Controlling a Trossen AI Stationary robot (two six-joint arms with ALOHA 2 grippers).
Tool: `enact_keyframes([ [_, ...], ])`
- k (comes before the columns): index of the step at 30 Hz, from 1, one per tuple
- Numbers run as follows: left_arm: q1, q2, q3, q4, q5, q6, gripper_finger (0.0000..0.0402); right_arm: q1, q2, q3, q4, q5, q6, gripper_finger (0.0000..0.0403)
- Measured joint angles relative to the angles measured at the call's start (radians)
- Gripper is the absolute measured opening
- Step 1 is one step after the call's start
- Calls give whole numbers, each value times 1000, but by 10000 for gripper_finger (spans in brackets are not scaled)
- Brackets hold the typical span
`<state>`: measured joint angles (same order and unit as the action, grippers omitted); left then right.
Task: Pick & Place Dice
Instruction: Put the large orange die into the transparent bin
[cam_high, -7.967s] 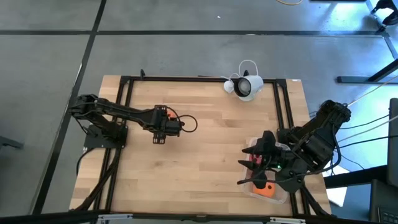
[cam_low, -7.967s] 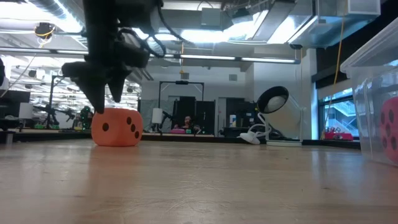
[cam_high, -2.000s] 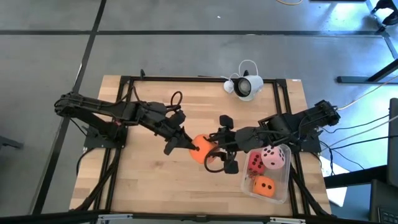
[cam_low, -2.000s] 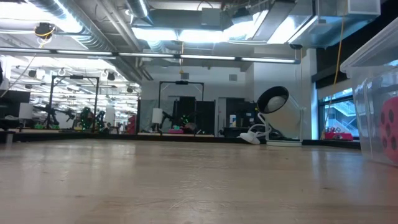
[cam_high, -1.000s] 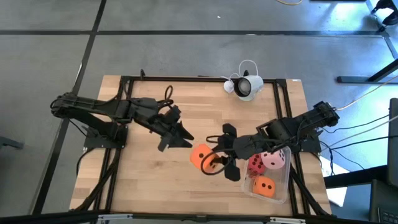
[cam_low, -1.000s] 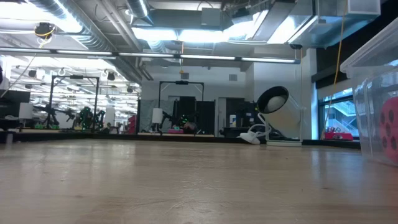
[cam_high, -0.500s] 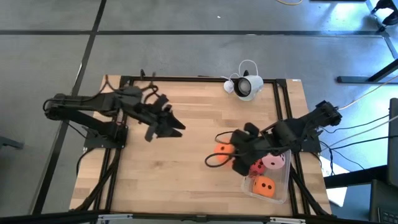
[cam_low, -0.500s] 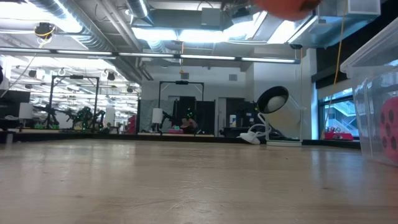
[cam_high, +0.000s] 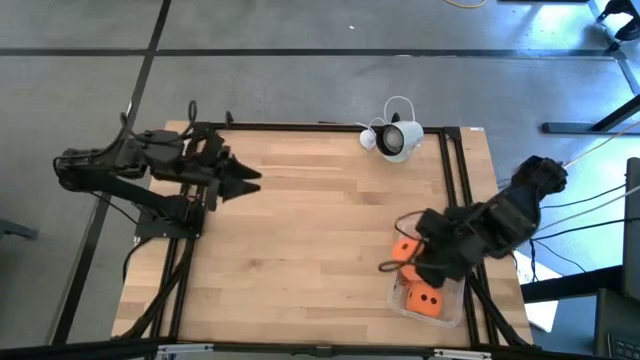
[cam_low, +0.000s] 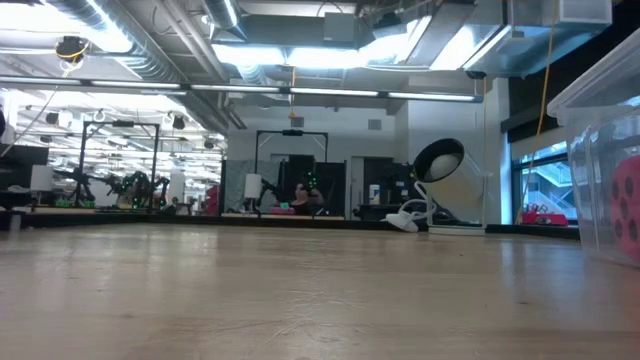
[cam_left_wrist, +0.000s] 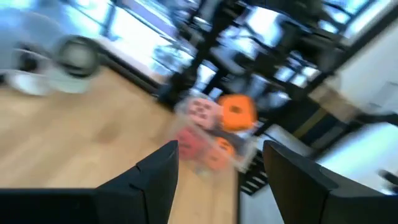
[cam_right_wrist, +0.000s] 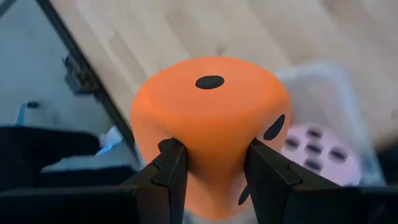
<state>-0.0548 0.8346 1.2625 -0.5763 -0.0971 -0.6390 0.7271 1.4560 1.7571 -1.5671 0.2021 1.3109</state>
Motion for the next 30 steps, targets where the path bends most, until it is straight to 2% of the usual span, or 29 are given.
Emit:
enact_keyframes([
  [4, -20, -25, 0, -37, -136, 78, 223, 69, 4, -1, -4, -29, 116, 128],
  [12, -141, 10, -28, 4, -366, 439, 223, 197, 46, -31, -4, -39, 347, 122],
  [17, -220, -40, -232, 242, -498, 493, 223, 224, 76, -51, 1, -41, 409, 122],
  [25, -298, -268, -548, 363, -535, 300, 223, 224, 92, -53, 23, -46, 409, 122],
  [30, -375, -410, -712, 563, -608, 395, 223, 224, 95, -88, 50, -49, 407, 107],
])
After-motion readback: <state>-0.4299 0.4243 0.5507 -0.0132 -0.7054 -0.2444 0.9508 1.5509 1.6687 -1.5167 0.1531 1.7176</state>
